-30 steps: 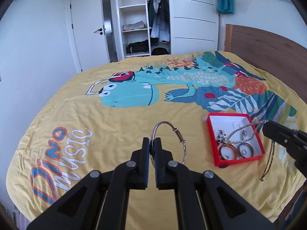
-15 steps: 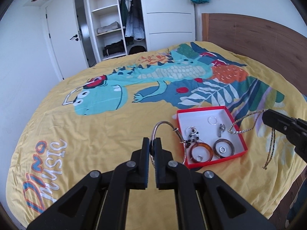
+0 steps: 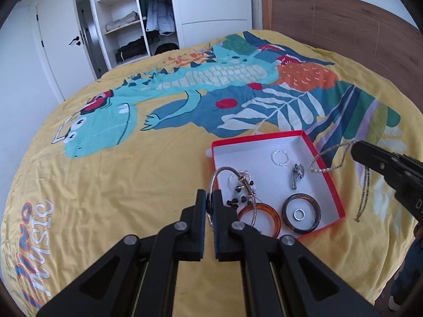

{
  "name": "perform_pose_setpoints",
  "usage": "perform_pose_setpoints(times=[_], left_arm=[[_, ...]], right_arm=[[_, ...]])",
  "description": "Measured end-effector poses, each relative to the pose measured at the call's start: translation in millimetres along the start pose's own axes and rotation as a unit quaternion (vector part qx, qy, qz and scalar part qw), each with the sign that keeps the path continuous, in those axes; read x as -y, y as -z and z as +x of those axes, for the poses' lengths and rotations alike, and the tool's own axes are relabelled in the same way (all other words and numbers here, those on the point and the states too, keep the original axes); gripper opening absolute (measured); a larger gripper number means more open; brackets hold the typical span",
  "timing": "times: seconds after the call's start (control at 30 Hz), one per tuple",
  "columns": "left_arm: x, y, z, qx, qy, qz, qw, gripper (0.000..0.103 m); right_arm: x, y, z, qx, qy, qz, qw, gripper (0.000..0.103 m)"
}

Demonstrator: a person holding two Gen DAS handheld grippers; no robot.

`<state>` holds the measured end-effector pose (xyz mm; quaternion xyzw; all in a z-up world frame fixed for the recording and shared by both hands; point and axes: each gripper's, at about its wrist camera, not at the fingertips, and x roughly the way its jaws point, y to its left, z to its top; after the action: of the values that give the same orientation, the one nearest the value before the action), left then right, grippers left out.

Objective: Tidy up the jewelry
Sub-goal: 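Carry the bangle and necklace over the red box and lower them inside, then open both tools to release the bangle and necklace in the box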

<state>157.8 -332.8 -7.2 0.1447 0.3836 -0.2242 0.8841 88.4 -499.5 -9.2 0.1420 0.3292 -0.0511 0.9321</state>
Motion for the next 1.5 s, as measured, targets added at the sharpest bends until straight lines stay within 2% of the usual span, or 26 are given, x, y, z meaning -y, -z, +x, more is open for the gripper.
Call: perform_pose_setpoints(times=[0.4,0.63,0.93,1.37,1.47,1.5], left_arm=[[24.5,-1.6,69.2,-0.030,0.003,0.016,0.9994,0.004],[30.5,8.0,92.4,-0.043,0.006,0.021,0.9988,0.004],[37.6,20.9,105.7,-0.061,0.012,0.026,0.9977,0.004],[43.0,32.3,110.4,-0.072,0.015,0.032,0.9968,0.004],[43.2,32.9,109.6,-0.072,0.022,0.031,0.9967,0.006],[43.4,33.3,109.1,-0.072,0.022,0.031,0.9967,0.006]], right_arm=[[23.1,-6.7,71.7,-0.010,-0.001,0.020,1.000,0.004],[30.9,9.5,101.3,-0.039,0.008,0.025,0.999,0.004],[45.7,34.8,113.1,-0.077,0.034,0.026,0.996,0.004],[54.4,58.0,112.6,-0.093,0.051,0.037,0.994,0.006],[54.3,60.0,111.5,-0.093,0.053,0.035,0.994,0.012],[54.5,60.6,110.5,-0.093,0.054,0.034,0.994,0.018]])
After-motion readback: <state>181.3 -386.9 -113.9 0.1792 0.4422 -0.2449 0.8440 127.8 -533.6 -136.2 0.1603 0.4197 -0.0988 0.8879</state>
